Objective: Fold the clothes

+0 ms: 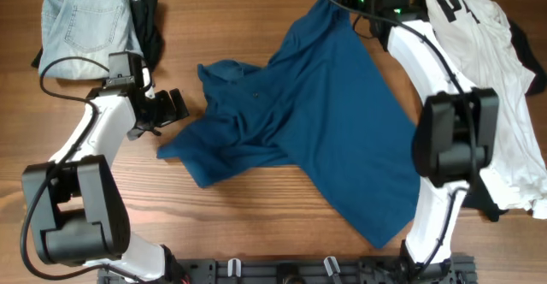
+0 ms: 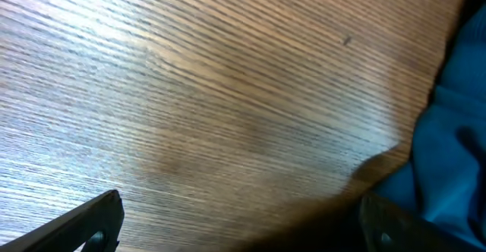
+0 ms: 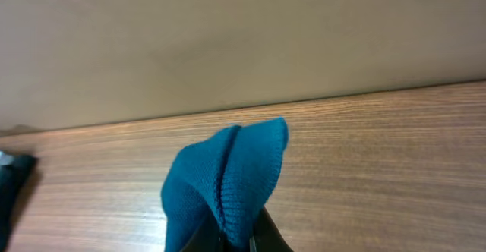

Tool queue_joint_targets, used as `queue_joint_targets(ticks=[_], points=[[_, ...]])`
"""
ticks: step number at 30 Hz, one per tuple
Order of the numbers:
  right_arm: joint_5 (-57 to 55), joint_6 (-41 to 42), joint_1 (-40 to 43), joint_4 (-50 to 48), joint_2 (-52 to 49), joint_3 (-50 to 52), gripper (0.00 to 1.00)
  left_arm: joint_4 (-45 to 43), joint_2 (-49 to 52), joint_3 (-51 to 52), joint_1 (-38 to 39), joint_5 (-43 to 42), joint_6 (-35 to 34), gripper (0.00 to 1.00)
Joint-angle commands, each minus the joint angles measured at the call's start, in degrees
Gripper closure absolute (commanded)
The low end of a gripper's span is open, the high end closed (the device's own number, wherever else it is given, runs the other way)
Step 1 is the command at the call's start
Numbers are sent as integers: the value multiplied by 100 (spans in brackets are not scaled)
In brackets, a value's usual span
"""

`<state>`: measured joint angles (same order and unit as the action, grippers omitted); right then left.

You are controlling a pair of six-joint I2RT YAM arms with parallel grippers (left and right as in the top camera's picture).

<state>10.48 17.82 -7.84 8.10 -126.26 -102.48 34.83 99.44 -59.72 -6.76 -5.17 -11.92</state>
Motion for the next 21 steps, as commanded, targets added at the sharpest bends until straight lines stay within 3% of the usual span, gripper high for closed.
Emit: queue_joint_targets(ticks=[1,2,3,4,5,6,11,15,21], points=[[48,-168,-2,61,-269,-269,96,-85,22,-107,-11,50,-50,1],[37,-247,0,149,-304,-269,96,-98,22,-107,-11,48,-48,1],[7,-284,-2,264,-337,-269,83,-101,22,-107,-11,48,-46,0],[-17,-308,0,404,-341,-269,38,-90,22,-107,-11,26,0,0],[-13,-413,-2,516,-337,-269,12,-70,22,-107,-11,-39,142,1],[-20,-437,0,654,-291,-269,1,-33,20,-107,-11,-138,284,1],[-13,-433,46,2074,356,-269,0,1023,-393,-372,-11,-400,815,2],[-13,-409,46,3598,887,-269,0,1683,-608,-369,-11,-476,833,3],[-15,-422,46,4988,1010,-109,1,1639,-328,-192,-11,-437,831,10]])
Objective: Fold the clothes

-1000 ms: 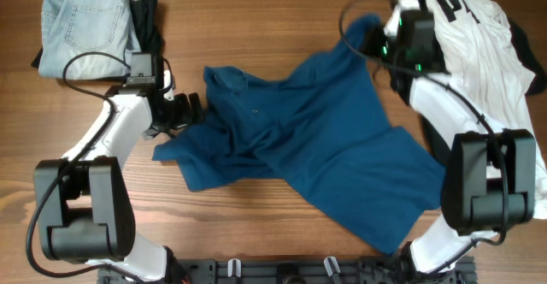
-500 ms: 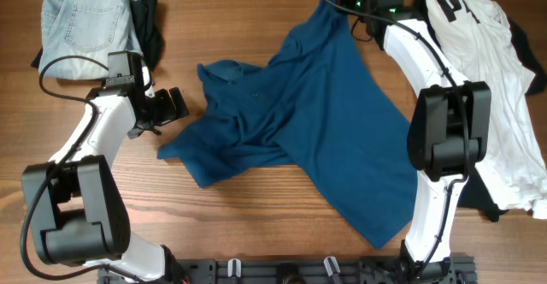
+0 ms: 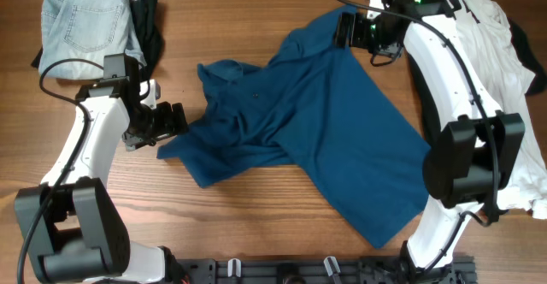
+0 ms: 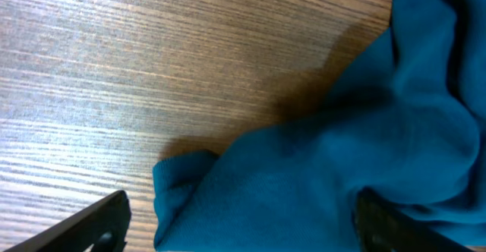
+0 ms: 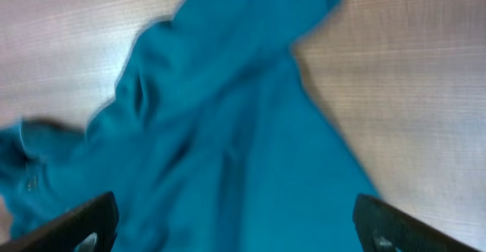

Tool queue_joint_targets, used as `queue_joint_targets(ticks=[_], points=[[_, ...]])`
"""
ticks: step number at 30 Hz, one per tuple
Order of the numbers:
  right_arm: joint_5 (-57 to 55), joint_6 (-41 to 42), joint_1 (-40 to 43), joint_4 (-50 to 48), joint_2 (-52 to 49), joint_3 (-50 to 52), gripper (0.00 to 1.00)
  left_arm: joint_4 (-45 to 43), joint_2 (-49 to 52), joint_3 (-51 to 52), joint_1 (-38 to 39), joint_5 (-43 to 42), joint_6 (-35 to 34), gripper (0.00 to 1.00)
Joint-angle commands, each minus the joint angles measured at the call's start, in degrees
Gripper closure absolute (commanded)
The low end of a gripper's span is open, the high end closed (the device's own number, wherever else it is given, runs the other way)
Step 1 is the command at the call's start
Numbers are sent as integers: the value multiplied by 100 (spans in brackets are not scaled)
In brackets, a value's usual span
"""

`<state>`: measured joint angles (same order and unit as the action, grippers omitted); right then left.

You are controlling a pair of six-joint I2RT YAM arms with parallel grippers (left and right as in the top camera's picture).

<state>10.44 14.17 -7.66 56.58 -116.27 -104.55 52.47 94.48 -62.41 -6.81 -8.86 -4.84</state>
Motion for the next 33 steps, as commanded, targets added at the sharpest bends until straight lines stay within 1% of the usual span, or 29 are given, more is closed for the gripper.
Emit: queue_joint_targets(ticks=[1,3,8,11,14,15,17,18,19,20,21,24,26,29,30,32,33], points=[[-11,-66,20,146,11,201,3,-293,214,114,-7,-68,122,11],[-9,-52,11,92,11,385,4,-636,310,177,-7,-70,122,13],[-11,-66,13,138,11,457,7,-828,608,177,109,-136,127,32],[-9,-63,13,114,11,457,7,-857,822,177,326,-87,166,34],[-11,-66,13,120,11,457,7,-968,1036,177,610,-92,162,40],[-11,-66,13,131,11,457,7,-986,1067,177,686,-90,162,44],[-9,-66,13,133,11,457,7,-1045,1086,177,802,-87,162,58],[-9,-66,13,133,11,457,7,-1075,1086,177,820,-87,160,67],[-9,-68,13,131,11,457,7,-1097,1086,177,820,-85,138,78],[-9,-70,13,138,11,457,8,-1117,1086,177,817,-39,122,96],[-11,-85,13,153,11,457,8,-1119,1086,177,802,85,26,96],[-11,-221,13,186,11,457,10,-1134,1086,177,636,811,-640,96],[-11,-227,13,195,11,457,10,-1139,1086,177,378,970,-879,96],[-9,-245,11,199,11,457,10,-1047,1084,175,-273,968,-1110,96],[-9,-267,11,199,11,457,10,-933,1080,151,-514,1056,-1152,96],[-9,-267,11,201,11,457,10,-645,1051,87,-1005,1351,-1497,96],[-7,-293,11,201,11,457,10,-588,1008,79,-1309,1316,-1565,96]])
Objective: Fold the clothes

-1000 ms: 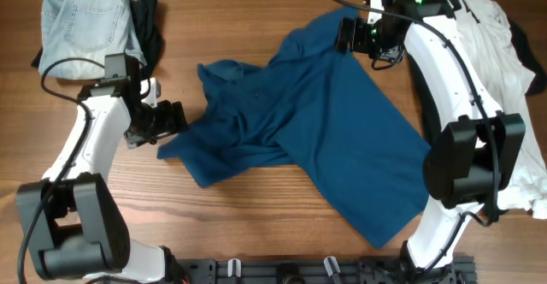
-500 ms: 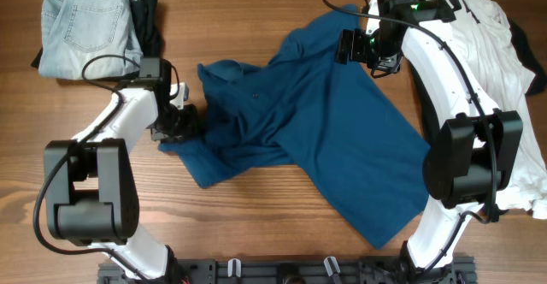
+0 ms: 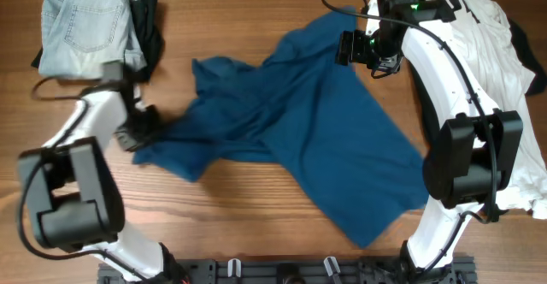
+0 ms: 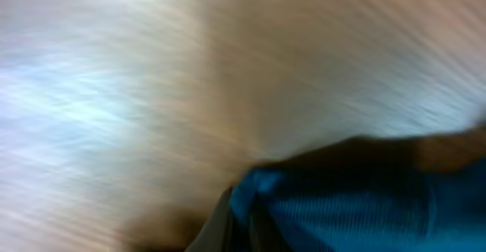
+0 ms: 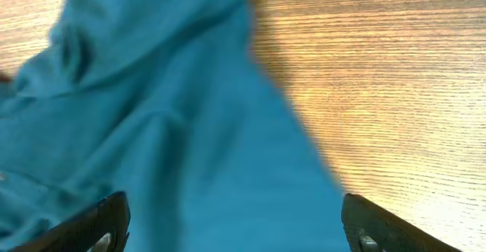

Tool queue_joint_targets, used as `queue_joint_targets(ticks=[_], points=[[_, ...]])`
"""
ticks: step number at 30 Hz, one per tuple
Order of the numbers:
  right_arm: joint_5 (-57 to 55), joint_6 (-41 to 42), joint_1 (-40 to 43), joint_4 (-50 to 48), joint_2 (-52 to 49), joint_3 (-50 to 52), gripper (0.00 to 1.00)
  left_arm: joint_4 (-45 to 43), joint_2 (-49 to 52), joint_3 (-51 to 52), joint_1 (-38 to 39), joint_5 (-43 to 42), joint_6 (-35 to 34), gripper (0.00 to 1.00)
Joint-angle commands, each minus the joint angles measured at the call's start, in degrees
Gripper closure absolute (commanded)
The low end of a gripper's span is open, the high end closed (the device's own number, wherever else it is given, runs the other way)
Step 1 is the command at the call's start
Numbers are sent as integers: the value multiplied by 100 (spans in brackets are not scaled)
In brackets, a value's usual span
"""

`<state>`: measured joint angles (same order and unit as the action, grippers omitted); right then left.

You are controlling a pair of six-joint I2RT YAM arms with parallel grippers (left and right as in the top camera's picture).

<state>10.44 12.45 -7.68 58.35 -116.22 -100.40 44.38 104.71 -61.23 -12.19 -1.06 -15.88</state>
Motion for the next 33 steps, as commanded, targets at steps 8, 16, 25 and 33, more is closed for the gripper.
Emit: queue_joint_targets(ticks=[8,16,25,33], points=[[157,-330,13,164,7,39,13,579,-616,-39,-1478,-299,-382,96],[319,-479,15,852,24,39,13,925,-1976,-39,-929,-446,332,37],[780,-282,170,385,140,35,12,-459,-2337,-284,1056,-935,955,18],[852,-341,809,356,525,35,8,-1239,66,-2474,2415,-892,1639,16]])
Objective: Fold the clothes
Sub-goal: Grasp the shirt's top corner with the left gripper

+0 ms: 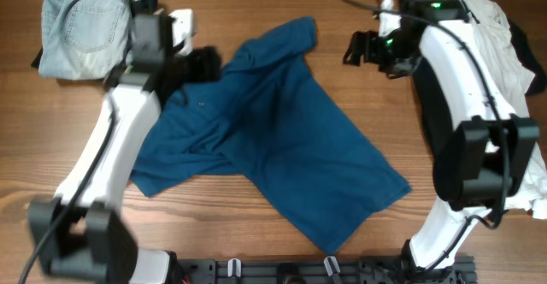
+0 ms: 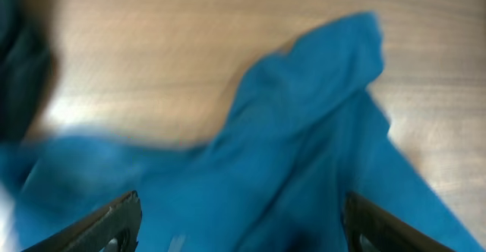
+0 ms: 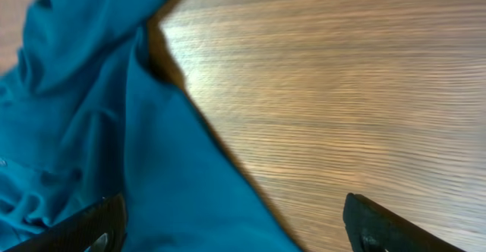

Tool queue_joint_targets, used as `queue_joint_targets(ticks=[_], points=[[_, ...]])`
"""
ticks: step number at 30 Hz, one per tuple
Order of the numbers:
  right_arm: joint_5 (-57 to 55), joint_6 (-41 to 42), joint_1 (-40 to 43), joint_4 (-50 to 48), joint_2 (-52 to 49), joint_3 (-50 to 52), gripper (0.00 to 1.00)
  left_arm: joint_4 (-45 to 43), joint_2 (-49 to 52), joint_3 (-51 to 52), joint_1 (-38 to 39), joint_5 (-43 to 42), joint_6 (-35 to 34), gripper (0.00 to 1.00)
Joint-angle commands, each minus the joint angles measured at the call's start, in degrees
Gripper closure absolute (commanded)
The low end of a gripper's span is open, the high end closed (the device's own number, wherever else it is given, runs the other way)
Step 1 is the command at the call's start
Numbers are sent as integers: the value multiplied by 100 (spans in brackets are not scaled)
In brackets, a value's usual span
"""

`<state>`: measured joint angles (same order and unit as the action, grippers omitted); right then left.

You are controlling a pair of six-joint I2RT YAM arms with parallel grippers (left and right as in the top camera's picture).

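A blue polo shirt point(image 1: 273, 139) lies spread across the middle of the wooden table point(image 1: 256, 2), with creases near its left side. My left gripper point(image 1: 205, 62) hovers open over the shirt's upper left part, and in the left wrist view blue cloth point(image 2: 304, 130) fills the space under the open left gripper point(image 2: 241, 218). My right gripper point(image 1: 357, 49) is open over bare wood just right of the shirt's far corner. In the right wrist view the shirt's edge point(image 3: 114, 130) lies to the left of the right gripper point(image 3: 235, 218).
Folded light-blue jeans point(image 1: 81, 19) lie at the back left with dark cloth point(image 1: 38, 59) beside them. A heap of white and cream clothes point(image 1: 504, 70) fills the right edge. My right arm reaches along that side.
My left gripper was shut on the shirt's left edge near the table's left middle; now it is open farther back over the shirt. The shirt lies flatter and farther left. The right gripper is farther right, off the cloth.
At first my right gripper was shut on the shirt's far corner and the left stood open beside the crumpled sleeve. Then the right was open and the left straddled the sleeve. Later the left held the left edge. Now both are open and the shirt is more spread out.
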<state>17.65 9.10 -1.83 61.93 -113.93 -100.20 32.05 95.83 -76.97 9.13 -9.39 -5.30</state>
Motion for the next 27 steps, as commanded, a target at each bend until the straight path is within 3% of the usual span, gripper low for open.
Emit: queue_joint_targets(ticks=[1,8,16,27], points=[[131,-4,278,-9,295,15,8,7,1419,-1370,409,-61,804,15],[129,-7,382,-92,293,15,8,-234,3359,-3150,1115,59,1851,14],[129,-11,382,-105,293,15,7,-1117,4081,-3224,1818,396,1993,14],[129,-9,382,-131,293,15,8,-1541,4581,-3224,1917,863,2015,15]])
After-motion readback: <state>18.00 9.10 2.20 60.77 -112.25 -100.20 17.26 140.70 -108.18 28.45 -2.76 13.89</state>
